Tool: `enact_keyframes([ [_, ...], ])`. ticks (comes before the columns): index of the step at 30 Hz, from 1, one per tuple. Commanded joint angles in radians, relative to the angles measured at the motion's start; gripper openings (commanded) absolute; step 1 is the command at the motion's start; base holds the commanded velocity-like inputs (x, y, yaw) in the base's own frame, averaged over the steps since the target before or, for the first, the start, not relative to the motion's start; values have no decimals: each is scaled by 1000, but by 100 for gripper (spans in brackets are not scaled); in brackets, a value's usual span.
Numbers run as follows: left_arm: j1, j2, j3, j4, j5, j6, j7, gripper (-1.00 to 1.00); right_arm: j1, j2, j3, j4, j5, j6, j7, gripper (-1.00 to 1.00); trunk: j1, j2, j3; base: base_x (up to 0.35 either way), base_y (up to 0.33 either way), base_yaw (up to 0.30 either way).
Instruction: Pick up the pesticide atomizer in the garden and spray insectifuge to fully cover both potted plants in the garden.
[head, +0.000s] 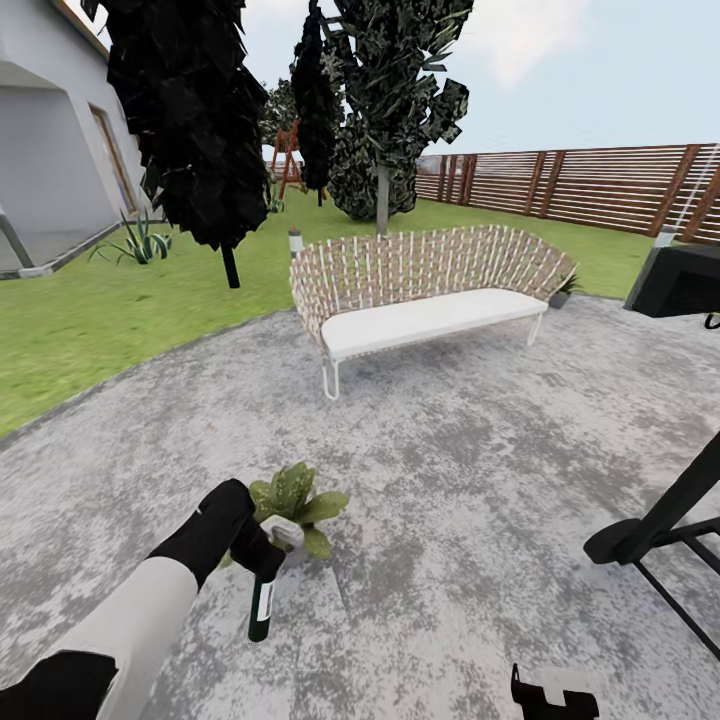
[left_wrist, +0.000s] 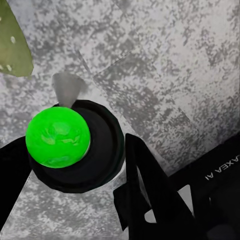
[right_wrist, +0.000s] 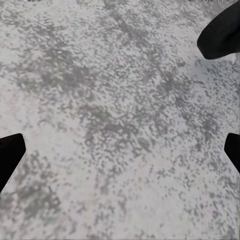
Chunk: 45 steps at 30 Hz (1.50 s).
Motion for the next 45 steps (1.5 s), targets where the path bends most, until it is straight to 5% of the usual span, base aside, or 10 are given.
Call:
enact_keyframes([
  [1, -1, -3, -2, -1, -10, 4, -11, -100, -1, 0, -6, 1, 11, -3, -3, 100, 0, 0, -1, 297, 0, 0],
  [5, -13, -8, -75, -1, -9, 6, -42, -100, -1, 0, -6, 1, 10, -3, -3, 100, 0, 0, -1, 289, 0, 0],
  [10, -29, 5, -181, -3, -10, 6, -248, -100, -1, 0, -6, 1, 10, -3, -3, 100, 0, 0, -1, 106, 0, 0],
  [16, -89, 40, -220, -1, -15, 2, -375, -100, -1, 0, -6, 13, 10, -3, -3, 100, 0, 0, -1, 6, 0, 0],
  [17, -100, 45, -228, -1, -51, 0, -420, -100, -1, 0, -6, 17, 9, -3, -3, 100, 0, 0, -1, 0, 0, 0],
  [18, -107, 51, -243, -3, -168, -5, -520, -100, -1, 0, -6, 19, 9, -3, -3, 100, 0, 0, -1, 0, 0, 0],
  [19, -106, 54, -247, -4, -285, -12, -524, -100, -1, 0, -6, 20, 9, -3, -3, 100, 0, 0, -1, 0, 0, 0],
  [23, -98, 65, -248, -4, -385, -16, -524, -100, -1, 0, -6, 20, 9, -3, -3, 100, 0, 0, -1, 0, 0, 0],
  [45, -90, 61, -250, -4, -394, -19, -524, -100, -1, 0, -6, 21, 10, -3, -3, 100, 0, 0, -1, 130, 0, 0],
])
